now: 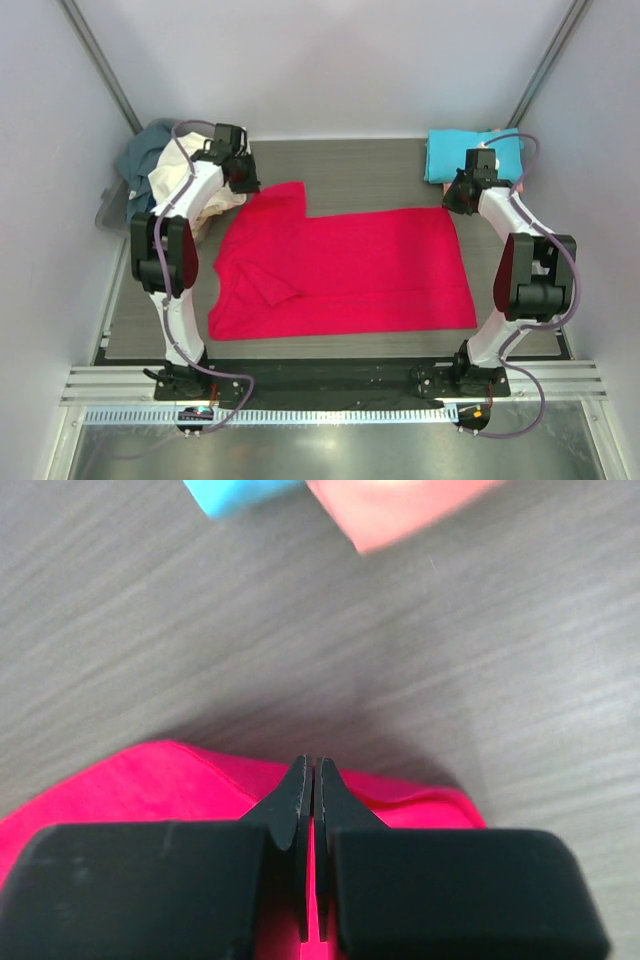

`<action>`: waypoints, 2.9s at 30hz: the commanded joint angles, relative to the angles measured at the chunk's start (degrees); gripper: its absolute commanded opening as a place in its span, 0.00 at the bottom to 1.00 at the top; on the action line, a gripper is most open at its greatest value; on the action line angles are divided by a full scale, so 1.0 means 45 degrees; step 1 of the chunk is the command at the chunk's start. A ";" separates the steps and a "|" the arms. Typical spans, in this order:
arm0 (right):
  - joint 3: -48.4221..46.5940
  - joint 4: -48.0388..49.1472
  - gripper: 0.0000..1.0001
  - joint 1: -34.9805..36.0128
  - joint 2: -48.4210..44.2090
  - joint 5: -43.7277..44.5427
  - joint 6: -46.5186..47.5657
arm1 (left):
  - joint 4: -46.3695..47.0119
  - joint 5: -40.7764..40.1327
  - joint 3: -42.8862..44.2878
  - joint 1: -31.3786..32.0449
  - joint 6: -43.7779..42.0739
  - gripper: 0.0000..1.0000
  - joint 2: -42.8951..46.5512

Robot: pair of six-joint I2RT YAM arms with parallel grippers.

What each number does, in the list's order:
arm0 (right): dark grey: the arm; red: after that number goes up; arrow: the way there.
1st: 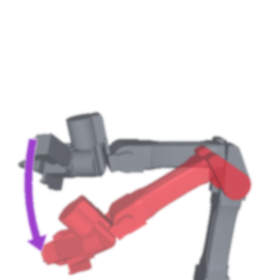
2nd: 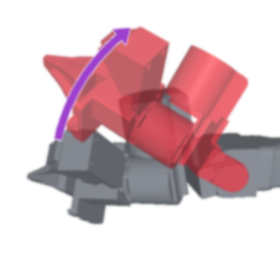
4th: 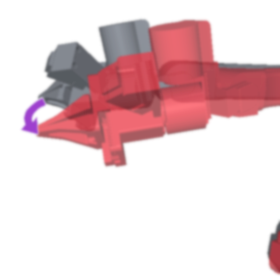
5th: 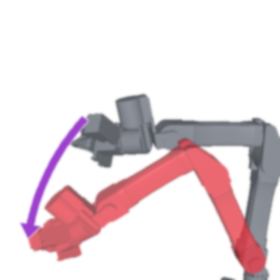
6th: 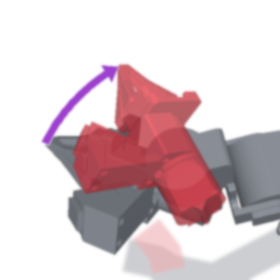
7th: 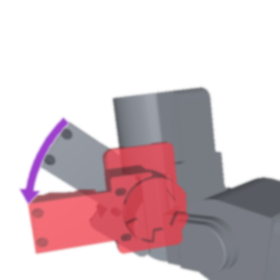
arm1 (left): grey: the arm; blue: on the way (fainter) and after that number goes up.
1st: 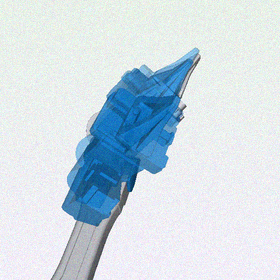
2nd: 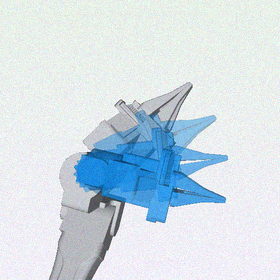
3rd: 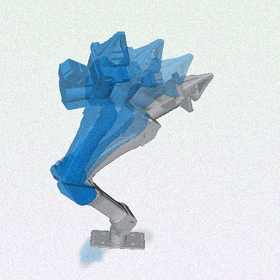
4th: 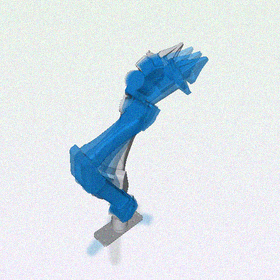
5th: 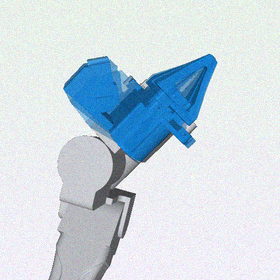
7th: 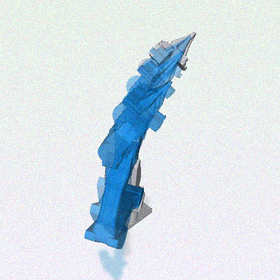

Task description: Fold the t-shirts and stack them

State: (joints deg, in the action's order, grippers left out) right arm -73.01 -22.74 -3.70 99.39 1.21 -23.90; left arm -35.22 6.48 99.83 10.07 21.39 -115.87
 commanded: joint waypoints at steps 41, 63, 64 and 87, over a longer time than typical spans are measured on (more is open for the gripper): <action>0.5443 0.0894 0.01 -0.2340 -0.4978 -0.0328 -0.1134 | -0.3148 -0.2553 -0.9567 0.1240 0.0345 0.00 1.2818; 0.6812 0.0542 0.94 -0.3083 -0.6266 -0.1187 -0.1817 | -0.7016 -0.2026 -0.8748 0.1435 0.2200 0.71 1.4792; 0.6714 0.0503 0.94 -0.3083 -0.6383 -0.1246 -0.1818 | -0.7036 -0.2026 -0.8670 0.1435 0.2316 0.71 1.4890; 0.8333 0.2768 0.85 0.0823 -0.3335 -0.2769 -0.2754 | 0.1045 -0.1792 -1.3024 0.1552 0.6106 0.60 0.9504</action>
State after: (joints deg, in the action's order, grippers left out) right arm -40.62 -9.82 -0.60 84.49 -11.20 -33.10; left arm -39.46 -2.02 41.78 16.62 46.35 -70.39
